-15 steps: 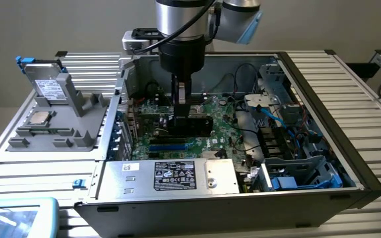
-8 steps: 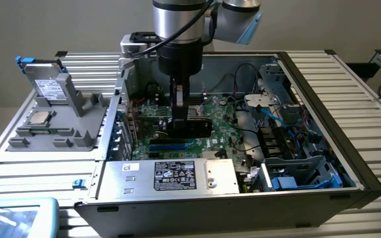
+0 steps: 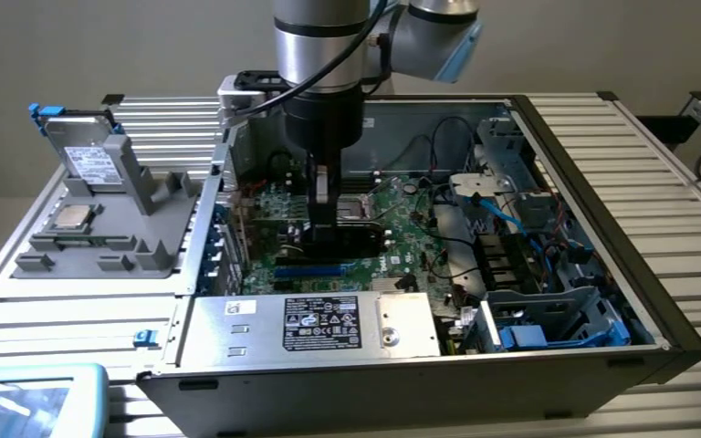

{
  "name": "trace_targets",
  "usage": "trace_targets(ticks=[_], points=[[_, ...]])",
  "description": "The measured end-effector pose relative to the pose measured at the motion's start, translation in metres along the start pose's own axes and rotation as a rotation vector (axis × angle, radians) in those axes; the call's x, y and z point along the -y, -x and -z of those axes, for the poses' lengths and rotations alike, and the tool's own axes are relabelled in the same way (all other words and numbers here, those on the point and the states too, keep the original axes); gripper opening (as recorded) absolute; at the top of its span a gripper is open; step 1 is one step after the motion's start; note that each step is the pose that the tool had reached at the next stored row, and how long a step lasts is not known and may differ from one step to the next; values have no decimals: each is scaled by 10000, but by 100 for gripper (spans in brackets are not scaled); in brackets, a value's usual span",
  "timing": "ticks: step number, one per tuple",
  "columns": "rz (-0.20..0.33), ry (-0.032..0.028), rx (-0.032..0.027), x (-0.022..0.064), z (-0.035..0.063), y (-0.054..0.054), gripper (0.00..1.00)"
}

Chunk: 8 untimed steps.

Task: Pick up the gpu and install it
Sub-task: 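Insert the gpu into the slot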

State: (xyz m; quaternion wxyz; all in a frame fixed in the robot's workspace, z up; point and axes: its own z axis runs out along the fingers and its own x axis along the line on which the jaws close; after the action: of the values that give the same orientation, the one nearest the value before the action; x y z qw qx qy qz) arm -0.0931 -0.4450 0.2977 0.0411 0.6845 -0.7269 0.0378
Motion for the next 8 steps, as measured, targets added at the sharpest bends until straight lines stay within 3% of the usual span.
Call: trace_targets(ticks=[8], points=[[-151, 15, 3, -52, -137, 93, 27]])
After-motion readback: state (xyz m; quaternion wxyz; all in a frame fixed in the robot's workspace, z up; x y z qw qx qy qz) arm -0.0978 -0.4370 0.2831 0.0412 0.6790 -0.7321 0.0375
